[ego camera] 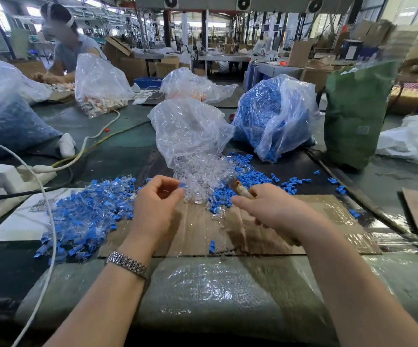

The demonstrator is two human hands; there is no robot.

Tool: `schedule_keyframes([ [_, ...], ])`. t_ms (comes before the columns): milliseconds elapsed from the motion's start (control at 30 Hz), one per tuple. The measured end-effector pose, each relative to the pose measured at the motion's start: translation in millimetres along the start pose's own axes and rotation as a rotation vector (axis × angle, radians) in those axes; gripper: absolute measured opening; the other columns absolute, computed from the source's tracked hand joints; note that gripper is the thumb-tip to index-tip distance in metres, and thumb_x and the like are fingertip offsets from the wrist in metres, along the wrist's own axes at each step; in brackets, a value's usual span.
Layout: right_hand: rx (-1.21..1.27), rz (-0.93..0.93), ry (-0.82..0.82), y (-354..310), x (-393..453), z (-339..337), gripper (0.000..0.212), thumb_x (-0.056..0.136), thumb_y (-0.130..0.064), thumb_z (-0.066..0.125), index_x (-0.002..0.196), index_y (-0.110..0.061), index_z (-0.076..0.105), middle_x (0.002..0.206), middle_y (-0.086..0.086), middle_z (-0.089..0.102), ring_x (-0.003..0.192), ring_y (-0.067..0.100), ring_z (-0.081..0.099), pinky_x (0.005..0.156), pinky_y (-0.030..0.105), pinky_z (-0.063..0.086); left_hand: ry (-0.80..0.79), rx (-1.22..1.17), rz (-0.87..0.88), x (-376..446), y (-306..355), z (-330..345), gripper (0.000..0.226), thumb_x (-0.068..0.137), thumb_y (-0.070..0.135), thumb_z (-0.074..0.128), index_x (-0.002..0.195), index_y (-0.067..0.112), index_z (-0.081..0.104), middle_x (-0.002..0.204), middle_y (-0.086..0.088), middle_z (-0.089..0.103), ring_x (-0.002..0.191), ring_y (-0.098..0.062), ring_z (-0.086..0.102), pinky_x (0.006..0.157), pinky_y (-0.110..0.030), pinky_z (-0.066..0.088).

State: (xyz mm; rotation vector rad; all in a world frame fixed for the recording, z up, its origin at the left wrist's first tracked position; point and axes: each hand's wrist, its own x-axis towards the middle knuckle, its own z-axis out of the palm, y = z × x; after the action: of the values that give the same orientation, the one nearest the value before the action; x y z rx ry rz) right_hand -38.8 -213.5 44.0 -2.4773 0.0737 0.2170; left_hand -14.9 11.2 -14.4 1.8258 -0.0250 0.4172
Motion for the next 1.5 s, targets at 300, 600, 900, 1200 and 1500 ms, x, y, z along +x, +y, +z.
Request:
schedule_keyframes([
  [300, -0.568, 0.181, 0.254, 20.8, 13.2, 24.8, 0.061, 0.092, -0.064, 0.054, 0.127, -0.013, 0.052, 0.133, 0.015, 0.05, 0.123, 0.034, 0.045, 0.099, 0.048, 0.042, -0.183, 0.444, 0.236, -9.5, 8.5, 10.5, 0.012, 0.093, 0.01, 0.066, 0.1, 0.02, 0.068, 0.098, 0.008, 0.056, 0.088, -0.002, 0.056, 0.072, -0.009, 0.044],
  [600, -0.619, -0.235, 0.324, -3.5, 18.4, 36.1, 0.022, 0.099, -0.019, 0.055, 0.117, -0.027, 0.065, 0.118, -0.002, 0.049, 0.12, 0.024, 0.036, 0.099, 0.049, 0.03, -0.414, 0.532, 0.38, -14.2, 1.3, 22.9, 0.014, 0.089, 0.032, 0.076, 0.1, 0.025, 0.071, 0.098, 0.012, 0.063, 0.095, -0.008, 0.059, 0.09, -0.035, 0.052],
  [900, -0.695, -0.327, 0.417, 5.2, 30.5, 46.9, 0.014, 0.098, -0.022, 0.054, 0.104, -0.027, 0.066, 0.109, -0.004, 0.056, 0.113, 0.021, 0.038, 0.092, 0.043, 0.028, -0.423, 0.564, 0.431, -15.0, 1.4, 27.3, 0.015, 0.09, 0.044, 0.072, 0.1, 0.033, 0.07, 0.097, 0.018, 0.061, 0.097, -0.007, 0.054, 0.089, -0.036, 0.05],
  [1200, -0.475, -0.384, 0.491, 13.2, 35.3, 59.9, 0.011, 0.102, -0.034, 0.044, 0.097, -0.025, 0.047, 0.102, -0.003, 0.057, 0.098, 0.022, 0.044, 0.088, 0.043, 0.032, -0.411, 0.552, 0.436, -18.3, 5.7, 25.9, 0.009, 0.09, 0.03, 0.074, 0.09, 0.029, 0.066, 0.088, 0.017, 0.062, 0.086, 0.001, 0.055, 0.082, -0.025, 0.051],
  [1500, 0.397, -0.426, 0.415, 16.4, 20.7, 46.9, 0.01, 0.089, -0.03, 0.075, 0.087, -0.021, 0.075, 0.074, -0.006, 0.07, 0.07, 0.009, 0.063, 0.072, 0.032, 0.055, -0.394, 0.02, -0.011, -9.4, 7.4, 13.4, 0.014, 0.096, 0.012, 0.066, 0.103, 0.022, 0.073, 0.089, 0.002, 0.075, 0.08, -0.005, 0.071, 0.07, -0.016, 0.056],
])
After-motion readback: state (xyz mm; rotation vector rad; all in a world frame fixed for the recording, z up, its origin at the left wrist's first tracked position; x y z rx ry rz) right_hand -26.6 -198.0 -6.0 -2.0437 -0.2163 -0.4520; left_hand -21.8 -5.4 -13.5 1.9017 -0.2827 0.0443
